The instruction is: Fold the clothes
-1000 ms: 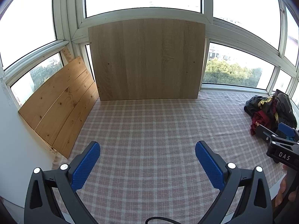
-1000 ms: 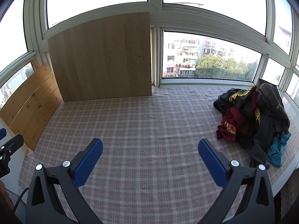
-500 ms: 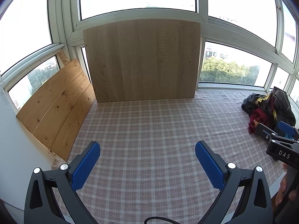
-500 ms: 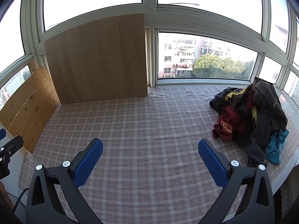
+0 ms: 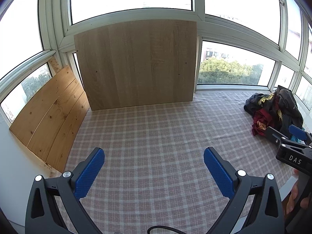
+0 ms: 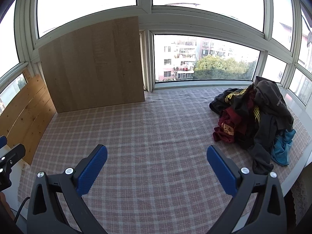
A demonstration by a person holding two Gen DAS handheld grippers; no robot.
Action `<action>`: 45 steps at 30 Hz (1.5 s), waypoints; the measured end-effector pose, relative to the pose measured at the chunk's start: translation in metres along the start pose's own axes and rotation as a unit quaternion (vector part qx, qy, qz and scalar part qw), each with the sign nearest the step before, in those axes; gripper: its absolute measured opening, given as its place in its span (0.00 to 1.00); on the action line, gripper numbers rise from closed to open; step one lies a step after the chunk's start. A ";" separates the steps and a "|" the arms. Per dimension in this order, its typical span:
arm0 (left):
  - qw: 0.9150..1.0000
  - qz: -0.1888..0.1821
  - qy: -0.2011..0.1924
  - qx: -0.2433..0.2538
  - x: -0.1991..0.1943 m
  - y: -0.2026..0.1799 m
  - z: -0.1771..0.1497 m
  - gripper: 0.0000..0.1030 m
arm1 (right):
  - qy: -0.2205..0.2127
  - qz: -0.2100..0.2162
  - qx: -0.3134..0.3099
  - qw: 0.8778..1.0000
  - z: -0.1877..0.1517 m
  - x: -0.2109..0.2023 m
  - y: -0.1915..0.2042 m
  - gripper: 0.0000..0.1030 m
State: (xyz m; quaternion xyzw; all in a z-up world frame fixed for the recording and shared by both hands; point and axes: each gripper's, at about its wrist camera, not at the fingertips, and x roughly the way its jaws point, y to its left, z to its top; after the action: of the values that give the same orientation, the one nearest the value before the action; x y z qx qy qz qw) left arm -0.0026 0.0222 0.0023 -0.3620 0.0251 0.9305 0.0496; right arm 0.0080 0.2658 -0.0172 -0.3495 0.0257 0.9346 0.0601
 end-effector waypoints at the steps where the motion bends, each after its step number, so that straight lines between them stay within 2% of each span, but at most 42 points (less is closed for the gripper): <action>1: 1.000 -0.003 0.000 0.003 0.001 -0.002 0.001 1.00 | 0.000 -0.003 0.003 1.000 0.000 0.000 -0.003 1.00; 23: 0.994 -0.090 -0.012 0.068 0.014 -0.061 0.014 1.00 | -0.017 -0.093 0.067 0.993 -0.007 -0.023 -0.064 1.00; 45: 0.983 -0.135 -0.016 0.121 0.007 -0.111 0.018 1.00 | -0.029 -0.130 0.089 0.987 -0.011 -0.046 -0.104 1.00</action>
State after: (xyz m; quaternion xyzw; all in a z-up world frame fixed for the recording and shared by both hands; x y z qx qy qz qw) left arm -0.0071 0.1347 0.0099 -0.3383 0.0872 0.9111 0.2187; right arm 0.0630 0.3633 0.0041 -0.3155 0.0612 0.9227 0.2129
